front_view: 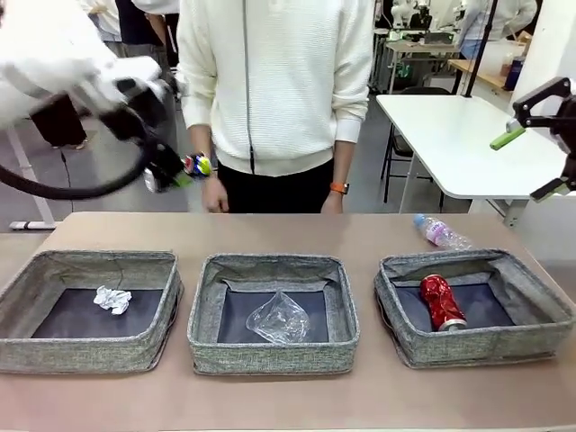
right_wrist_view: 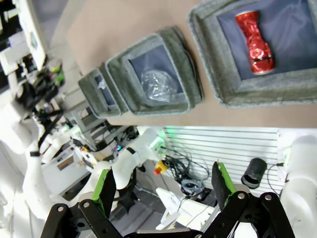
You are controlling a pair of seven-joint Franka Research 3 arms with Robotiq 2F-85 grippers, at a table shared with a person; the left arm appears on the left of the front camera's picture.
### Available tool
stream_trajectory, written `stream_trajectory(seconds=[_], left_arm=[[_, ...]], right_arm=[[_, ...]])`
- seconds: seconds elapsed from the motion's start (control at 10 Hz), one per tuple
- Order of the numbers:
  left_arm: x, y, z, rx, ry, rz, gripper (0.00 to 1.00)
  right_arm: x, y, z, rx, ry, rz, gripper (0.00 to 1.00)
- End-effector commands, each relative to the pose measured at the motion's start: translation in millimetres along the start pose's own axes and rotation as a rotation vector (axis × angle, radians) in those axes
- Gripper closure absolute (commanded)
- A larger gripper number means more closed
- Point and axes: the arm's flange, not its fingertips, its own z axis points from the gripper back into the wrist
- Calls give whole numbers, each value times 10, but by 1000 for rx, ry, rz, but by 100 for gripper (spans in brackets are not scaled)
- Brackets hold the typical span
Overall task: Sort the waste into the appropriate baskets.
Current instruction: Pick up the waste item pointed out by the person.
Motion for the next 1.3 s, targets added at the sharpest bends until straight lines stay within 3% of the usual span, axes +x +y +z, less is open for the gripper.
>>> stream_trajectory(seconds=[0.0, 0.1, 0.3, 0.4, 0.5, 0.8, 1.0, 1.2], left_arm=[[-248, -293, 325, 74, -115, -1, 100], [0, 0, 0, 0, 0, 0, 100], [0, 0, 0, 0, 0, 0, 100], [-107, -210, 238, 12, -36, -12, 65], [-102, -392, -52, -54, -32, 98, 65], [961, -1290, 641, 129, 240, 82, 65], [1367, -1716, 951, 441, 319, 145, 65], [1607, -2038, 1298, 569, 258, 188, 65]], right_arm=[[-20, 3, 0, 16, 6, -5, 0], [-20, 3, 0, 16, 6, -5, 0], [-20, 3, 0, 16, 6, -5, 0], [-20, 3, 0, 16, 6, -5, 0], [-20, 3, 0, 16, 6, -5, 0], [-20, 3, 0, 16, 6, -5, 0], [-20, 3, 0, 16, 6, -5, 0], [-20, 3, 0, 16, 6, -5, 0]])
